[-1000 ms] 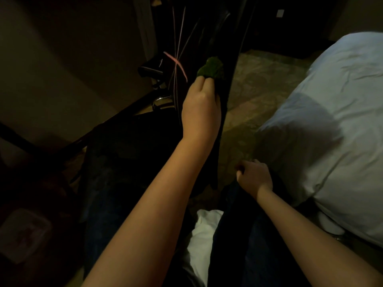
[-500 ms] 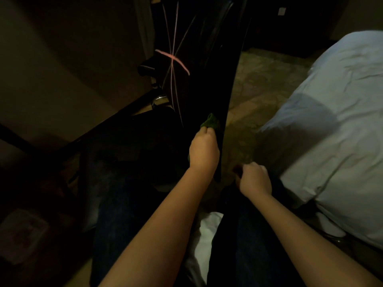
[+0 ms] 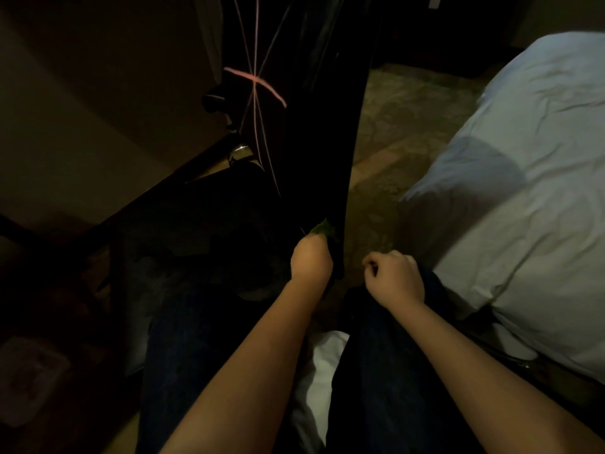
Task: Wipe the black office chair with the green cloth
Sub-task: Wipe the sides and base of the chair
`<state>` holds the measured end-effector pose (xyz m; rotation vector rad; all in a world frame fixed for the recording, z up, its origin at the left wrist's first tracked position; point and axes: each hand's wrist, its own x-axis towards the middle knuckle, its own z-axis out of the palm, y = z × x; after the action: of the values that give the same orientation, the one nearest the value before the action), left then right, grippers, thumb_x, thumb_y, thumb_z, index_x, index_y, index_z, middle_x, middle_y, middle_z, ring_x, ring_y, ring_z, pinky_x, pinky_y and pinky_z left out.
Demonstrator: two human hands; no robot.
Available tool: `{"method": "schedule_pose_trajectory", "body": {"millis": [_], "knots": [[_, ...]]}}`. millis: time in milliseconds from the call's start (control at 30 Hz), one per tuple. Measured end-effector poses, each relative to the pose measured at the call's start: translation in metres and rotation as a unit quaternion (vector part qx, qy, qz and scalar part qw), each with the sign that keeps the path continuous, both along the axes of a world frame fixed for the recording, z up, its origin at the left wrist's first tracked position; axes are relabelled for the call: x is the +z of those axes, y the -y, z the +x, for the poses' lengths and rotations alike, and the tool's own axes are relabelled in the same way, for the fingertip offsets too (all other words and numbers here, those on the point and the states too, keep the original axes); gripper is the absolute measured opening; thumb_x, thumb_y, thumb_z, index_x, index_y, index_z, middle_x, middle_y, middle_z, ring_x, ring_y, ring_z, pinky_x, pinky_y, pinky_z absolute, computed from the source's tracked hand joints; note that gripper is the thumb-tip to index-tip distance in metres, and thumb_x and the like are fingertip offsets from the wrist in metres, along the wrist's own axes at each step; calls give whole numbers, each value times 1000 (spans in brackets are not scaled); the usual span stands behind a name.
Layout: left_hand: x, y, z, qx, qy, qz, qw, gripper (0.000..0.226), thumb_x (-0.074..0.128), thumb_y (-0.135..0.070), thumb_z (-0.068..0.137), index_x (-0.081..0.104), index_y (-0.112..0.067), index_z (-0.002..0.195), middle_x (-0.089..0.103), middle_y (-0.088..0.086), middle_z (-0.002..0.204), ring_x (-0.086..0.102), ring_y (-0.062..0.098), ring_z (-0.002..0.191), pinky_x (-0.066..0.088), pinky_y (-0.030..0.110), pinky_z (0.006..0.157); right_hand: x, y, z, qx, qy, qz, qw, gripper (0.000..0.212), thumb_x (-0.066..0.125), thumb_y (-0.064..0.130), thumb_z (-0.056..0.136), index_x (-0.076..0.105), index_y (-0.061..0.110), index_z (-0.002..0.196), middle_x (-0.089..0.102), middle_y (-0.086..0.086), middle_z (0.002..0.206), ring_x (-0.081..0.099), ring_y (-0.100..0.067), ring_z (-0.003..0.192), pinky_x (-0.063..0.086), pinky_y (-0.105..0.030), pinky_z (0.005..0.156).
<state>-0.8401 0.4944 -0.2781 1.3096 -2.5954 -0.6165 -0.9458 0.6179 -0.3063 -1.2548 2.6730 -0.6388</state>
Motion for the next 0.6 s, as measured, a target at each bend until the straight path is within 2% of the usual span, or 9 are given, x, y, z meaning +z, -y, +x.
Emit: {"method": "schedule_pose_trajectory", "body": {"millis": [67,133,267,367,433,467,533,600], "knots": [[-15,-3,11,-28,49,43,997,24,44,-4,98,62,-4,114,65,16,99,63,33,88,43,35,61,0,0,0,0,-3,-17,1000,17,57,23,89,71,29,95,42,9,75,33,-9,72,33,-28,75],[-27,-8,22,-31,70,56,996,26,43,-6,99,62,-5,116,66,17,101,63,34,89,42,37,61,-1,-2,0,-2,-9,-27,1000,15,58,23,88,71,29,92,39,10,73,30,-8,70,33,-27,74],[-27,-11,36,-11,122,22,992,22,48,-21,101,67,-11,106,68,10,94,64,27,79,40,33,54,-2,-4,-1,0,4,-1,1000,16,54,27,90,69,32,94,41,8,78,34,-12,72,32,-27,73],[-5,-6,44,-16,107,-39,993,28,52,-40,98,68,-16,95,57,-1,71,56,21,64,32,26,49,-2,-4,-3,7,11,3,1000,17,54,27,91,69,31,98,44,7,81,38,-14,75,33,-27,73],[13,-6,47,1,66,-65,996,36,53,-45,97,61,-15,79,46,-4,61,55,21,60,28,26,44,-1,-4,-2,8,12,8,1000,18,54,27,91,69,30,100,49,4,84,42,-16,78,37,-28,74],[22,-6,48,15,28,-64,997,38,53,-46,96,59,-14,77,48,-3,59,55,21,58,28,26,43,-1,-4,-1,5,11,11,1000,19,53,27,92,69,29,102,53,2,86,46,-19,80,40,-29,76],[42,-5,48,46,-79,-27,995,37,55,-45,96,64,-12,81,54,-1,61,54,17,54,30,26,43,0,-3,1,-7,8,16,1000,21,52,28,92,70,28,104,59,-5,94,54,-26,89,44,-31,78],[62,-4,45,68,-193,15,979,31,58,-42,95,65,-12,91,58,-3,68,55,9,56,35,20,43,0,-4,2,-12,4,23,1000,23,52,28,93,69,27,108,61,-8,98,55,-30,94,45,-32,78]]}}
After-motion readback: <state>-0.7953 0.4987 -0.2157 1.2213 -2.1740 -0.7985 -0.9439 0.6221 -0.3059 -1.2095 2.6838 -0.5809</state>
